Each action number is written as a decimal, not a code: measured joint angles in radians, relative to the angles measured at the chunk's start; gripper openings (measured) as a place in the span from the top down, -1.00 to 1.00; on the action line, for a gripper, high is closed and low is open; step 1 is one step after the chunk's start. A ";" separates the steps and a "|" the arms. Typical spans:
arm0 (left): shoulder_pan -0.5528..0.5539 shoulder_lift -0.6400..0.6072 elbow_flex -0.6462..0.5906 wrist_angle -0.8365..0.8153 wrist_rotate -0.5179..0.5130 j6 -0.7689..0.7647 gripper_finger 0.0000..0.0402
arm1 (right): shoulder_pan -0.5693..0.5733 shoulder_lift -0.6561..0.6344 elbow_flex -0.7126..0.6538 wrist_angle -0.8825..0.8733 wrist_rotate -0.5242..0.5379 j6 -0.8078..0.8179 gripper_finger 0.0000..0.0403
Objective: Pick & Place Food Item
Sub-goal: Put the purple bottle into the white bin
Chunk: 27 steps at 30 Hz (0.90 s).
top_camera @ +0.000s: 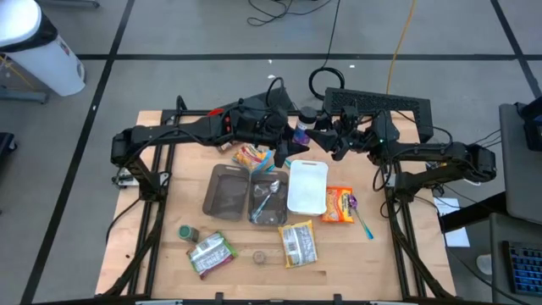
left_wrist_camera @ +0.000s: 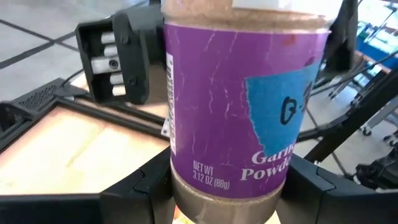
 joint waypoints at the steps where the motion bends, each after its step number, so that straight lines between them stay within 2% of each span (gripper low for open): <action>1: 0.000 0.000 0.000 -0.012 0.000 0.000 -0.03 | -0.003 0.000 0.000 0.002 0.000 0.000 -0.30; 7: 0.000 0.002 0.000 -0.042 0.000 0.009 -0.03 | -0.026 -0.001 0.001 0.019 -0.003 0.024 -0.50; 12: 0.000 -0.006 0.000 -0.079 0.001 0.025 -0.03 | -0.061 -0.026 0.002 -0.027 -0.084 -0.004 -0.56; 16: 0.009 -0.023 0.000 -0.149 0.025 0.032 -0.03 | -0.091 -0.080 0.074 -0.297 -0.118 -0.094 -0.54; 22: 0.026 -0.051 0.000 -0.210 0.030 0.070 -0.03 | -0.133 -0.097 0.331 -0.784 -0.189 -0.321 -0.50; 27: 0.043 -0.067 0.000 -0.242 0.073 0.085 -0.03 | -0.209 -0.032 0.551 -1.067 -0.372 -0.341 -0.50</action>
